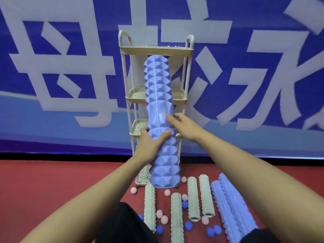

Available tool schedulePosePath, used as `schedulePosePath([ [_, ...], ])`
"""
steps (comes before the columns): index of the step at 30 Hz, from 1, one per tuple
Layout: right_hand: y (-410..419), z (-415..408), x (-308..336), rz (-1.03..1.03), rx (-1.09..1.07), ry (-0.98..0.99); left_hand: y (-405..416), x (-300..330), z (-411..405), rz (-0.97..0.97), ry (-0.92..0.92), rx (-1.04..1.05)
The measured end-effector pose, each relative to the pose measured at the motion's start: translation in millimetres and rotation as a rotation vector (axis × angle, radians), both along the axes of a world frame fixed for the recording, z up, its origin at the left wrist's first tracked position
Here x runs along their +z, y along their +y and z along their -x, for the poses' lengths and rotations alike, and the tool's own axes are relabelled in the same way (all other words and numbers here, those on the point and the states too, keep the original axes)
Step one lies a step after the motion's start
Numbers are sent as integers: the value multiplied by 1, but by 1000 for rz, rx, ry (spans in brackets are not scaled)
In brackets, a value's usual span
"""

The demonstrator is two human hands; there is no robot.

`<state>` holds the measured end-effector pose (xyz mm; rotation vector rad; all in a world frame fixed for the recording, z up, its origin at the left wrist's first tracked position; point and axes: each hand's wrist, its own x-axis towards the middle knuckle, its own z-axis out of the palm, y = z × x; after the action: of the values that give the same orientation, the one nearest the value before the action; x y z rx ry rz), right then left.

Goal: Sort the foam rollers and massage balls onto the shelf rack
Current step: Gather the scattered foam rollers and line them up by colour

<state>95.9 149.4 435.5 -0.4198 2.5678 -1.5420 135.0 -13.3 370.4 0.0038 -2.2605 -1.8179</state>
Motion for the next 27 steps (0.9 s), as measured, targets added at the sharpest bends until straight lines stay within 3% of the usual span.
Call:
schedulePosePath([
  [7, 81, 11, -26, 133, -161, -47, 89, -23, 23, 29, -55, -216],
  [14, 188, 19, -94, 127, -376, -125, 183, -91, 59, 221, -114, -459],
  [22, 289, 45, -253, 50, -613, -226, 254, -233, 129, 708, -257, -716],
  [27, 335, 59, -395, 18, -664, -447, 265, -366, 171, 982, -419, -735],
])
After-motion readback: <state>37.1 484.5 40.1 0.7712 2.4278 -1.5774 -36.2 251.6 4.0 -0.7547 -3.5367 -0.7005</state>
